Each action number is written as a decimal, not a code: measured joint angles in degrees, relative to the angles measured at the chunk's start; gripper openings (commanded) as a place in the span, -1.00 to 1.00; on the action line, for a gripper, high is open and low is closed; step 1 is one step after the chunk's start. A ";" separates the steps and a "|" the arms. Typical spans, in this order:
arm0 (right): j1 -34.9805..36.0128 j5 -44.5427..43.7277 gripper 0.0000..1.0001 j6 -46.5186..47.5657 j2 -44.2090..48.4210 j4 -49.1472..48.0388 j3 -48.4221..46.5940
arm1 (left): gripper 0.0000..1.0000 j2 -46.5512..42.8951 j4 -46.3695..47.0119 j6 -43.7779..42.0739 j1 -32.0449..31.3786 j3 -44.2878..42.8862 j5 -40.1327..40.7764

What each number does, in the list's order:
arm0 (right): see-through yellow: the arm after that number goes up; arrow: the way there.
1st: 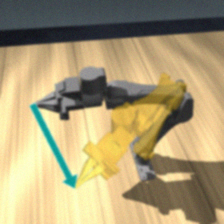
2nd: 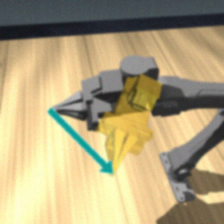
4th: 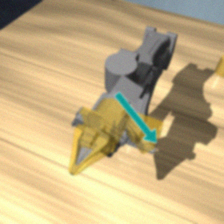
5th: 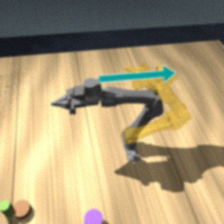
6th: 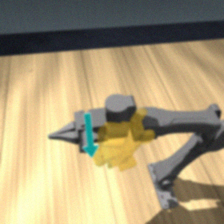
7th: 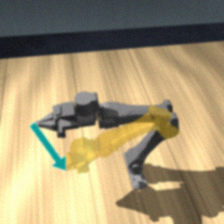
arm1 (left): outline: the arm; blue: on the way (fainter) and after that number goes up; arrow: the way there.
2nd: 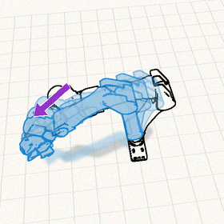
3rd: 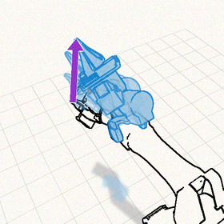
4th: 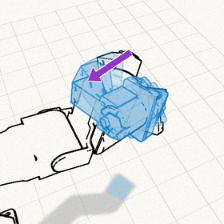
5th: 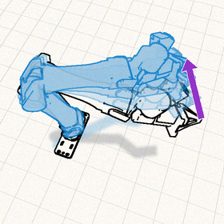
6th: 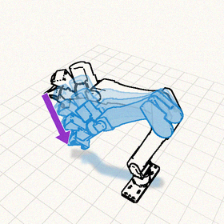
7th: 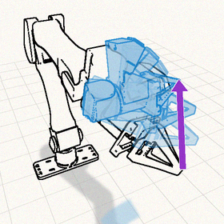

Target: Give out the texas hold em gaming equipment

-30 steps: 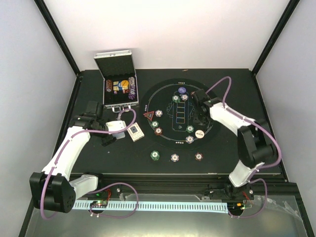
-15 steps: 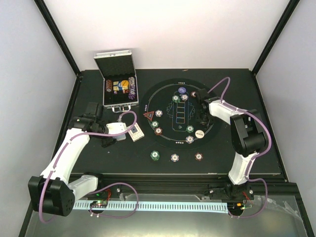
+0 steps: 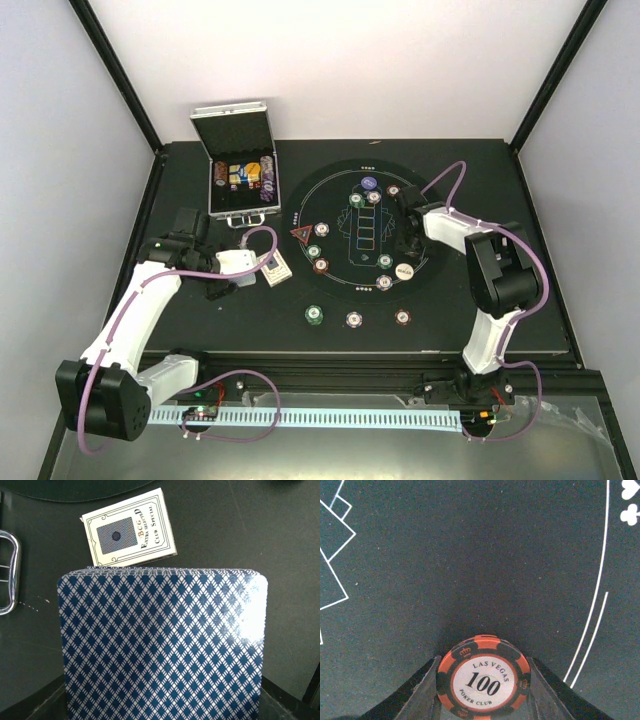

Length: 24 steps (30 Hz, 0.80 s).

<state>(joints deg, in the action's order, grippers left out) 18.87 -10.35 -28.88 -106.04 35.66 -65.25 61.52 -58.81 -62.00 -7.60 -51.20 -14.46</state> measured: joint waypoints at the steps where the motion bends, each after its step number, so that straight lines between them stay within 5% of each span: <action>1: 0.00 0.00 -0.32 0.00 0.04 -0.13 0.11 | -0.97 -0.02 -0.07 0.00 0.00 0.00 -0.04; 5: 0.00 -0.04 -0.22 0.00 0.85 -0.35 0.94 | -0.97 -0.02 -0.46 0.00 -0.04 0.00 -0.15; 12: 0.00 -0.07 0.53 0.81 2.01 2.21 1.31 | -0.97 -0.02 -0.87 0.04 -0.37 -0.09 -0.42; 19: 0.66 3.98 0.64 -0.28 13.77 4.63 0.61 | -0.97 -0.17 -1.33 0.48 -0.42 -1.40 -1.79; 24: 6.91 14.95 0.67 -4.26 24.55 -0.96 0.87 | -0.97 -0.94 -1.68 0.79 -0.50 -2.56 -4.66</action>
<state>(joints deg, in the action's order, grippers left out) 25.78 4.60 -33.15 -81.49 34.70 -64.38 60.58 -60.49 -61.21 -8.10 -53.76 -19.11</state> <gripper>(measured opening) 0.823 0.674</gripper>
